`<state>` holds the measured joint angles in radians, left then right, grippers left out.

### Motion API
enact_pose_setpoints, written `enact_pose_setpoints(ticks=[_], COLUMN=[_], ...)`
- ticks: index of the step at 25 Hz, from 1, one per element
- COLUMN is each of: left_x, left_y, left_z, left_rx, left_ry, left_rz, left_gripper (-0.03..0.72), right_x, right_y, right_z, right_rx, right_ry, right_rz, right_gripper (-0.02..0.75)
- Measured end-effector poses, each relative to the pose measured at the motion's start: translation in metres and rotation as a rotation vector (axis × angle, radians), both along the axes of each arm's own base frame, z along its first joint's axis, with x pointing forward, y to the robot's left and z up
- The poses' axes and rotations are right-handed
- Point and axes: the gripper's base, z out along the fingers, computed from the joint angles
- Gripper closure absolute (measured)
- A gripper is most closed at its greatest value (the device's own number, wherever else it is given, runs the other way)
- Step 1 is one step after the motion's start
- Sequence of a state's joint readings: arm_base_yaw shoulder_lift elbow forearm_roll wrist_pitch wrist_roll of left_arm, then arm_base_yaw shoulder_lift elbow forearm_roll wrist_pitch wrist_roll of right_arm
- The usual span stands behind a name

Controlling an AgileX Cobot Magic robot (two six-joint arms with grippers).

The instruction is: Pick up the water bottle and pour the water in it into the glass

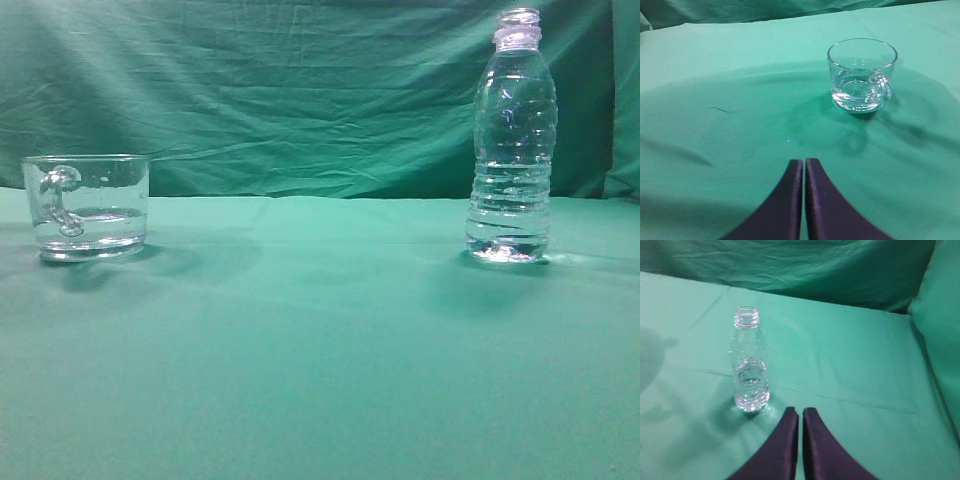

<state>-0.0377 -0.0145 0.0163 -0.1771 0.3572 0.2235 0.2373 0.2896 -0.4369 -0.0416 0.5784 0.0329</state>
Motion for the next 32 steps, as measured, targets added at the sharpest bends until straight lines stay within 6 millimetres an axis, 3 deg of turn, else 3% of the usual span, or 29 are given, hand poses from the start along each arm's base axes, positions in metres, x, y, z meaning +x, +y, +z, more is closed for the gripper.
enact_pose_setpoints(ticks=[9, 16, 32], left_x=[0.0, 0.0, 0.0], left_y=[0.0, 0.0, 0.0], left_z=[0.0, 0.0, 0.0], left_rx=[0.0, 0.0, 0.0], left_ry=[0.0, 0.0, 0.0], left_rz=[0.0, 0.0, 0.0], left_gripper=[0.688, 0.688, 0.688], right_x=[-0.017, -0.014, -0.012], right_y=[-0.012, -0.013, -0.012], right_z=[-0.073, -0.118, -0.119], right_rx=[0.011, -0.004, -0.027], right_ry=[-0.084, 0.022, -0.015], right_rz=[-0.167, -0.188, -0.175], right_gripper=[0.738, 0.738, 0.738])
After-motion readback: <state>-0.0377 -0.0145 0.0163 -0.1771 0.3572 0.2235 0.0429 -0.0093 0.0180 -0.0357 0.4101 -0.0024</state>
